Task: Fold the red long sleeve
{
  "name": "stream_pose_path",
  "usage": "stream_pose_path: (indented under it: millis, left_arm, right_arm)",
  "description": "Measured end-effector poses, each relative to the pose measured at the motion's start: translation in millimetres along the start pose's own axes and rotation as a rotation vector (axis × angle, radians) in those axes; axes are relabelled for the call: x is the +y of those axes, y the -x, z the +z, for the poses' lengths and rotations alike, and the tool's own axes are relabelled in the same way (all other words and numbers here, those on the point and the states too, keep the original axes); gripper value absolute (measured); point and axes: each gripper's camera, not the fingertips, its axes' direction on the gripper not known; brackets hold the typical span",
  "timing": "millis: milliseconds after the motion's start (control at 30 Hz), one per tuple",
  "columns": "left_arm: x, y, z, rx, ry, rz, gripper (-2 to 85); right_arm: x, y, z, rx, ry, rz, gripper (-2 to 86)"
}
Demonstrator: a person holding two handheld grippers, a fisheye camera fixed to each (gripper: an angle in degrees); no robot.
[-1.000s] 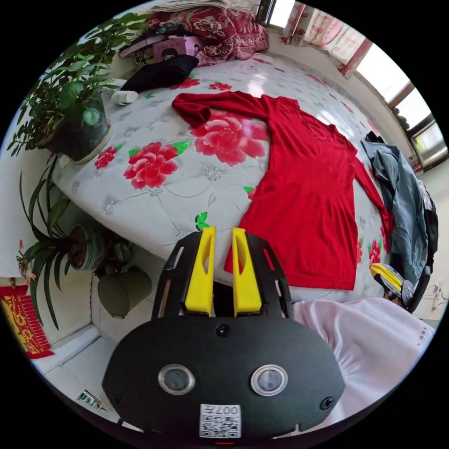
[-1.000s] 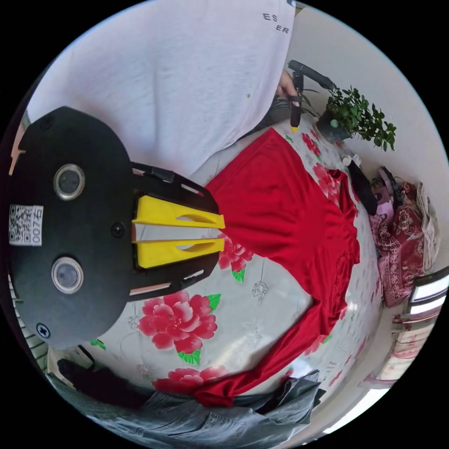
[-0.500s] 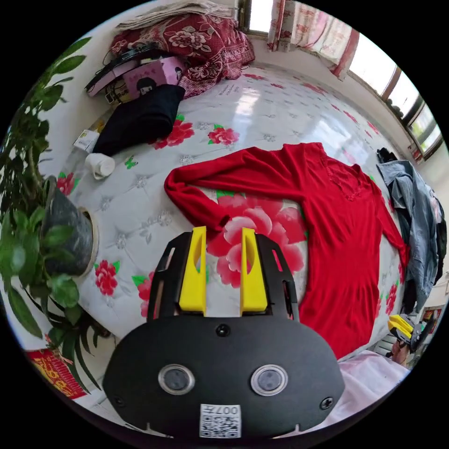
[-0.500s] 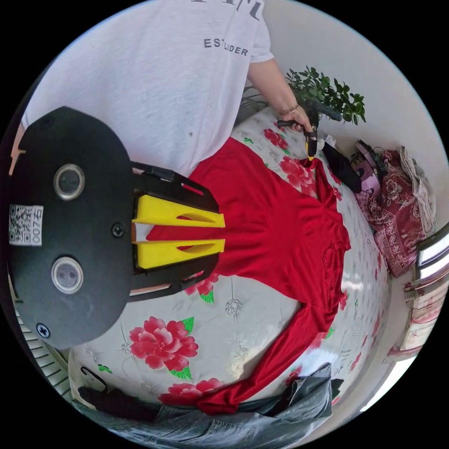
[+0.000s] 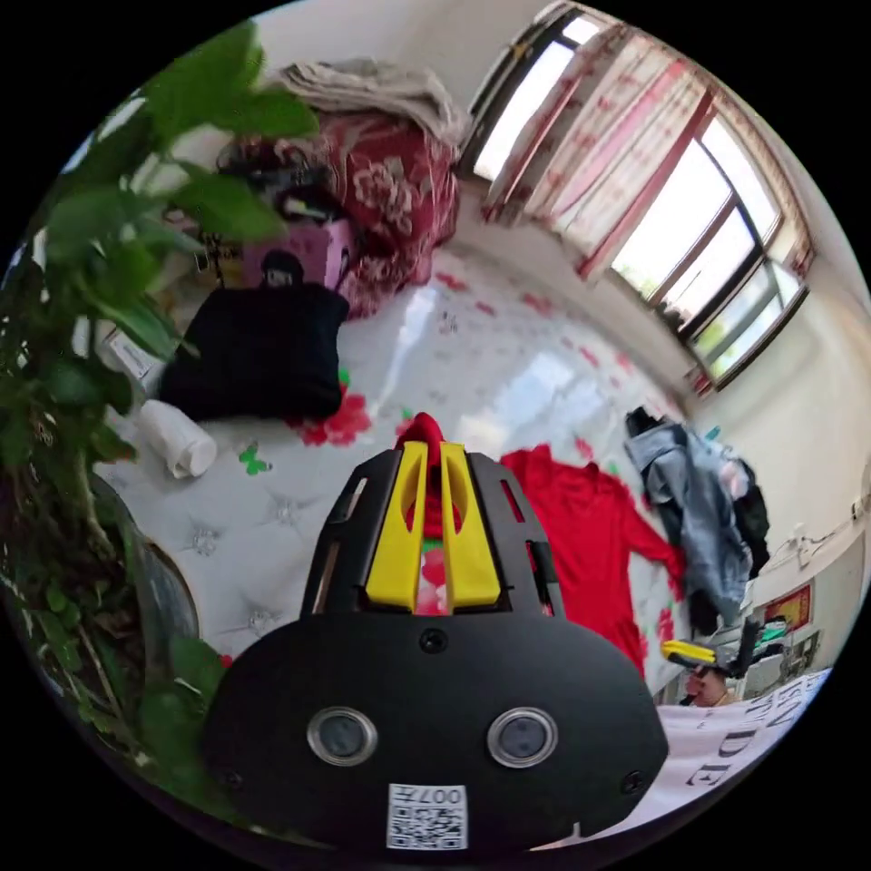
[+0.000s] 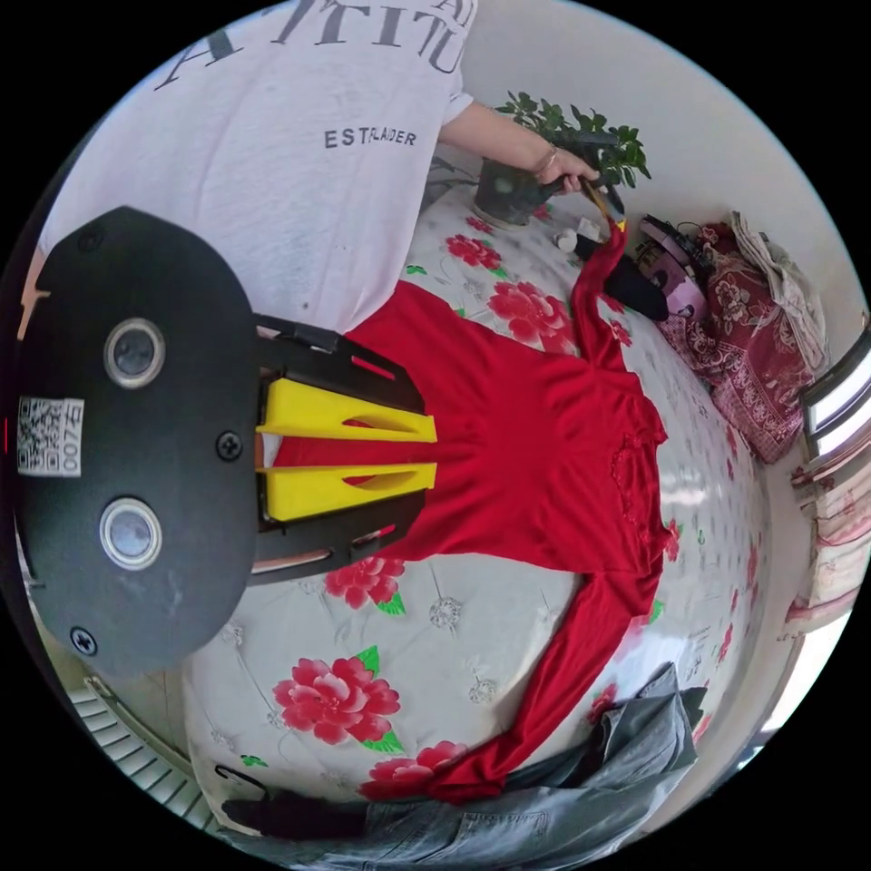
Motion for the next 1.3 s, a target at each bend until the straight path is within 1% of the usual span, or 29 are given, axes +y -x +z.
stream_pose_path:
  millis: [100,167,233,267,333,400,433,467,500,533,600,633,667,700,733,767,800,833,900,933,1000,1033,1100,1233,1300]
  left_arm:
    - [0.1,21.5,-38.0,0.001,-0.111,-0.092,-0.6]
    - [11.7,33.6,-36.0,0.003,-0.099,-0.18,-0.6]
    - [23.8,33.9,-34.1,0.072,-0.105,-0.222,-0.7]
    - [27.7,22.2,-37.4,0.123,-0.121,-0.196,-0.7]
    - [27.0,-12.6,-47.4,0.161,-0.16,-0.107,-0.6]
    - [21.3,-87.5,-62.5,0.275,-0.182,0.102,-0.4]
    - [21.9,-110.4,-65.8,0.314,-0.183,0.167,-0.3]
    - [28.0,-158.7,-70.1,0.407,-0.167,0.303,0.1]
    - [41.3,-207.8,-69.8,0.514,-0.12,0.441,0.6]
    - [50.6,-231.3,-67.5,0.568,-0.083,0.504,1.3]
    - [104.6,-313.5,-41.6,0.775,0.123,0.679,5.3]
    - [122.2,-330.4,-31.4,0.811,0.172,0.705,6.6]
    - [160.4,-358.6,-6.1,0.833,0.272,0.744,9.0]
    - [199.2,-376.7,25.4,0.809,0.39,0.744,10.5]
    - [217.9,-381.6,41.0,0.788,0.448,0.74,10.8]
    - [251.5,-382.9,67.3,0.728,0.536,0.719,11.1]
    - [277.8,-375.1,84.6,0.668,0.575,0.694,11.1]
    - [288.7,-370.0,90.4,0.632,0.586,0.69,11.1]
    - [315.2,-345.0,106.0,0.473,0.616,0.68,10.8]
    - [318.0,-338.1,108.8,0.439,0.618,0.679,10.7]
    - [319.2,-313.6,120.9,0.29,0.599,0.676,9.9]
    - [317.8,-308.8,124.8,0.25,0.592,0.678,9.7]
    - [307.3,-296.7,143.0,0.13,0.565,0.689,9.2]
    - [291.4,-295.6,181.1,0.041,0.537,0.712,9.1]
    - [290.3,-300.2,215.8,-0.004,0.564,0.736,7.9]
  right_arm:
    - [-3.7,0.5,-0.9,-0.003,-0.005,0.01,4.2]
    - [-3.6,0.7,0.1,-0.012,-0.002,0.015,4.5]
    - [-2.0,0.9,-1.3,-0.018,0.002,0.016,4.8]
    - [-0.1,0.8,-3.9,-0.011,-0.001,0.015,4.9]
    - [3.3,-1.4,-9.8,0.002,-0.013,0.019,5.2]
    - [8.0,-8.7,-20.6,0.006,-0.045,0.042,5.4]
    - [9.3,-11.0,-23.6,0.008,-0.055,0.051,5.5]
    - [12.2,-16.0,-29.8,0.01,-0.078,0.071,5.6]
    - [15.7,-21.4,-35.6,0.011,-0.102,0.094,5.7]
    - [17.7,-24.3,-38.1,0.013,-0.113,0.107,5.7]
    - [27.6,-36.9,-43.5,0.02,-0.144,0.167,5.9]
    - [30.4,-40.3,-43.5,0.019,-0.148,0.184,6.0]
    - [36.0,-47.4,-42.1,0.015,-0.149,0.219,6.1]
    - [41.3,-54.0,-39.3,0.008,-0.145,0.254,6.2]
    - [43.8,-57.0,-37.8,0.003,-0.144,0.268,6.2]
    - [48.1,-62.1,-34.5,-0.006,-0.138,0.292,6.3]
    - [51.3,-66.0,-31.6,-0.014,-0.132,0.311,6.3]
    - [52.5,-67.4,-30.3,-0.015,-0.131,0.316,6.2]
    - [52.2,-70.6,-24.4,-0.013,-0.124,0.32,5.8]
    - [50.7,-71.0,-22.8,-0.011,-0.123,0.315,5.7]
    - [37.6,-72.7,-16.3,0.03,-0.115,0.283,5.2]
    - [32.3,-72.4,-14.8,0.044,-0.112,0.268,5.0]
    - [6.7,-68.9,-7.8,0.123,-0.109,0.182,4.5]
    - [-32.6,-67.9,9.4,0.21,-0.102,0.103,4.1]
    - [-51.4,-72.2,33.9,0.222,-0.039,0.078,3.4]
